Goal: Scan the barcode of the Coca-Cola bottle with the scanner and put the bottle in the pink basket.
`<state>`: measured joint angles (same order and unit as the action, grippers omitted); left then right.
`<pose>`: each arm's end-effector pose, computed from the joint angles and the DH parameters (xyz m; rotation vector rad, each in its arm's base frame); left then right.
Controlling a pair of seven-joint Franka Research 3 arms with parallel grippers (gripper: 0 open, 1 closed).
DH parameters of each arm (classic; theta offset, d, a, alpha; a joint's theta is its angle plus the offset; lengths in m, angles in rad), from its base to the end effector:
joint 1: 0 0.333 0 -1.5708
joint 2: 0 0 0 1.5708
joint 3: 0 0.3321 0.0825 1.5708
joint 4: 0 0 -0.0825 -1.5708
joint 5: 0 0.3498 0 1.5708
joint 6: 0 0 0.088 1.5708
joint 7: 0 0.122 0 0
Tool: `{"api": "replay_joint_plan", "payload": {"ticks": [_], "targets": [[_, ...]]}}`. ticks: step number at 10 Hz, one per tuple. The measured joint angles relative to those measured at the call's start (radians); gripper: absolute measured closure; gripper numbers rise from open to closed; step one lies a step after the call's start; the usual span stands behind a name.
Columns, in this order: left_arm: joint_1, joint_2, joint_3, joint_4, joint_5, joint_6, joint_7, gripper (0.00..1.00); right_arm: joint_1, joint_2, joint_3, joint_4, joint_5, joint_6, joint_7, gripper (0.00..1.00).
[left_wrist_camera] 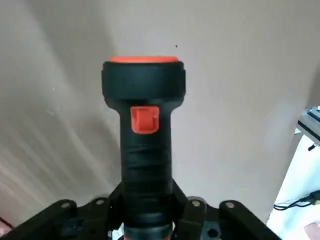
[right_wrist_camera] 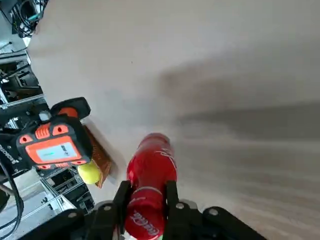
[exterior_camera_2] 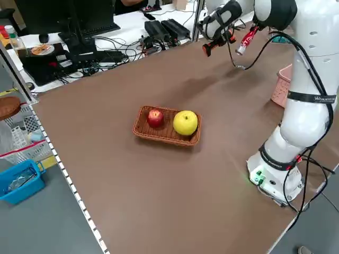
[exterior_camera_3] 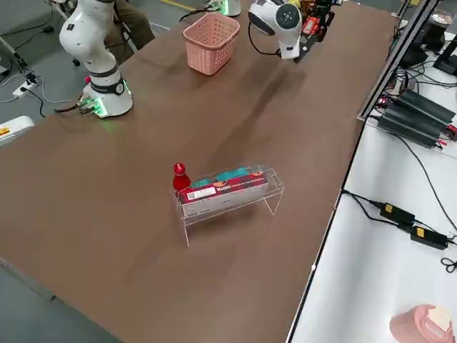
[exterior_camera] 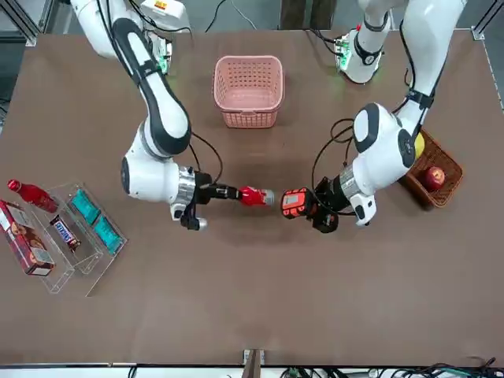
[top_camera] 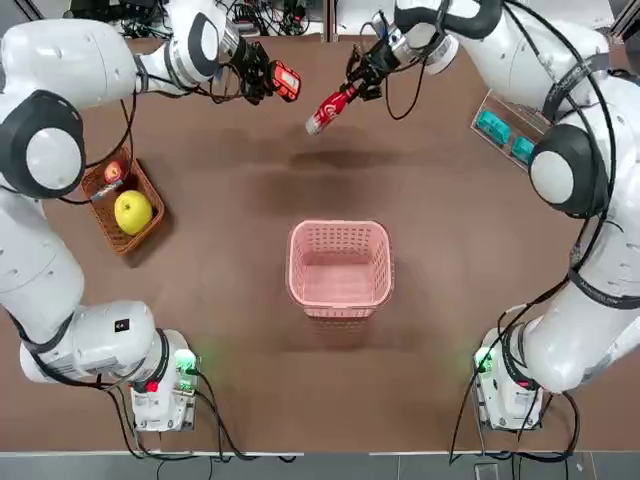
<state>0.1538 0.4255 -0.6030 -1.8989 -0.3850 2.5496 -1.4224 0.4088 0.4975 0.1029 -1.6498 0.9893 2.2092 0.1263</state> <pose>0.5878 -0.2425 0.3648 2.0517 1.6333 -0.3141 0.5758 0.3555 0.3682 -2.2914 0.2662 0.2687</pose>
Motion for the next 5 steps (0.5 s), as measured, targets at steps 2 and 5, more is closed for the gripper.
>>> {"api": "replay_joint_plan", "payload": {"ticks": [2,5], "targets": [[0.000,0.015,-0.001,-0.006,0.000,0.030,0.012,0.67,0.008,0.000,0.006,0.000,0.005,0.023,0.001,0.67],[-0.010,0.017,-0.002,-0.008,0.000,0.053,0.013,0.67,0.010,0.003,0.007,0.000,0.100,0.060,0.003,0.67]]}}
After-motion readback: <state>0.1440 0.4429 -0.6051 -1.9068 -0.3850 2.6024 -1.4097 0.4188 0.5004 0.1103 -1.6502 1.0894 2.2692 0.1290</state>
